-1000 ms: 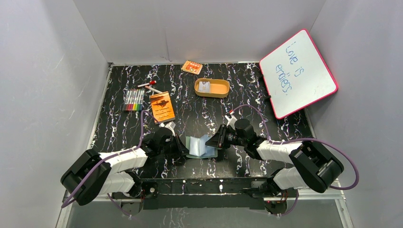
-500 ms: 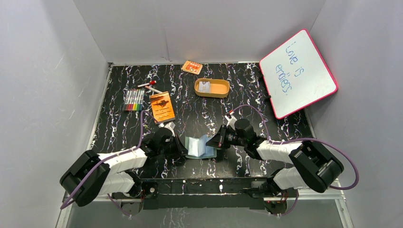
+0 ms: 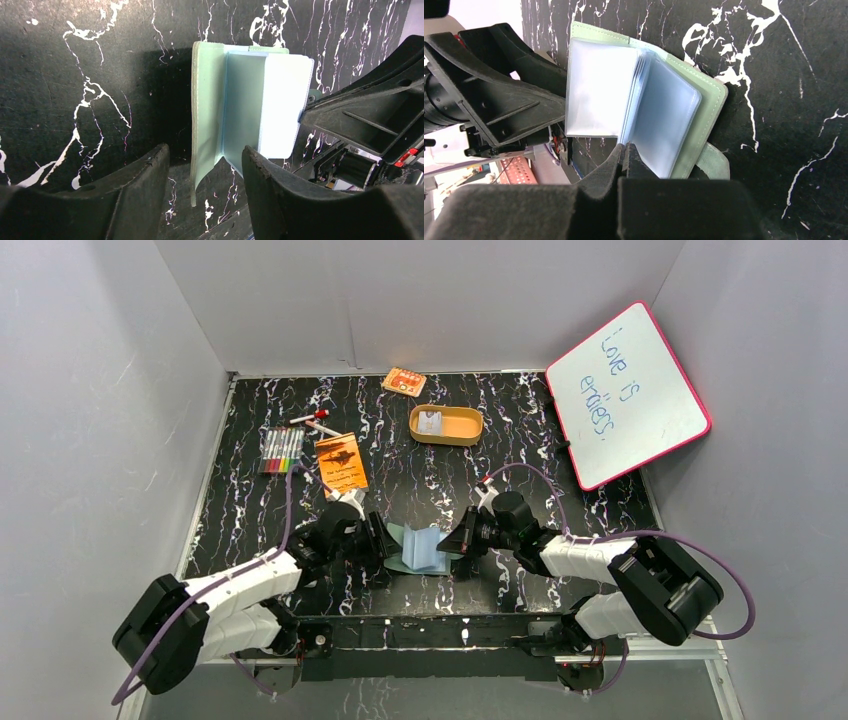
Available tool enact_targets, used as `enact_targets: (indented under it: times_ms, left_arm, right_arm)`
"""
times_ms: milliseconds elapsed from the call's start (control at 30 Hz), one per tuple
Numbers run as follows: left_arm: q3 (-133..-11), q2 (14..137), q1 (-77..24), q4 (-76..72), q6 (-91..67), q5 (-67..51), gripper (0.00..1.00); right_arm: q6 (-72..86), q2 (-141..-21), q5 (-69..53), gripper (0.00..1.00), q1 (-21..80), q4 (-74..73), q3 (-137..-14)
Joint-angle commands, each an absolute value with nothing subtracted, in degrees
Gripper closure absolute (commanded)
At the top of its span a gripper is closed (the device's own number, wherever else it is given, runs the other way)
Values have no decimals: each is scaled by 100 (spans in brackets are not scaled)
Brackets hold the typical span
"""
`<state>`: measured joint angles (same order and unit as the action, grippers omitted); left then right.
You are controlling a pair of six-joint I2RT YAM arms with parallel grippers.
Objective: Put the credit cards into the card holder
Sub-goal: Open the card holder at the center of the board.
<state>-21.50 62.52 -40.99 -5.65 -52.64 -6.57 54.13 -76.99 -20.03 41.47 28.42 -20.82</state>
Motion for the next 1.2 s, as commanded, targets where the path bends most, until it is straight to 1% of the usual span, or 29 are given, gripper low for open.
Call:
enact_targets:
  times_ms: [0, 133, 167, 233, 433, 533, 733, 867, 900, 1000, 1167]
  left_arm:
    - [-2356, 6083, -4087, -289, -5054, -492, 49]
    - [-2313, 6320, -4087, -429, -5032, -600, 63]
    - [-2312, 6402, -4087, -472, -5053, -646, 65]
    - [-2348, 6506, -4087, -492, -5076, -686, 65]
    - [-2479, 6166, -4087, -47, -5085, -217, 38]
    - [-2597, 5889, -4082, 389, -5025, 83, 30]
    - [-2911, 5349, -4087, 940, -4905, 463, 19]
    - [-3132, 4998, -4083, 1012, -4730, 481, 12]
    - [-3201, 4952, -4086, 1009, -4689, 456, 12]
    - [-3459, 4957, -4087, 844, -4573, 120, 13]
    - [-3663, 5322, -4093, 312, -4661, -873, 17]
  right_arm:
    - [5331, -7702, -2026, 100, 4157, 3053, -2268]
    - [5312, -7818, -2089, 100, 4153, 3096, -2317]
    - [5309, -7836, -2102, 100, 4155, 3101, -2328]
    - [5310, -7842, -2108, 100, 4151, 3101, -2338]
    - [5271, -7732, -2050, 100, 4151, 2962, -2364]
    - [5253, -7681, -2022, 100, 4151, 2914, -2371]
    - [5214, -7647, -2022, 100, 4156, 2872, -2389]
    - [5186, -7646, -2013, 100, 4157, 2848, -2422]
    - [5181, -7653, -2012, 100, 4155, 2839, -2430]
    - [5177, -7655, -2013, 100, 4158, 2839, -2452]
    - [5180, -7662, -1988, 100, 4188, 2839, -2461]
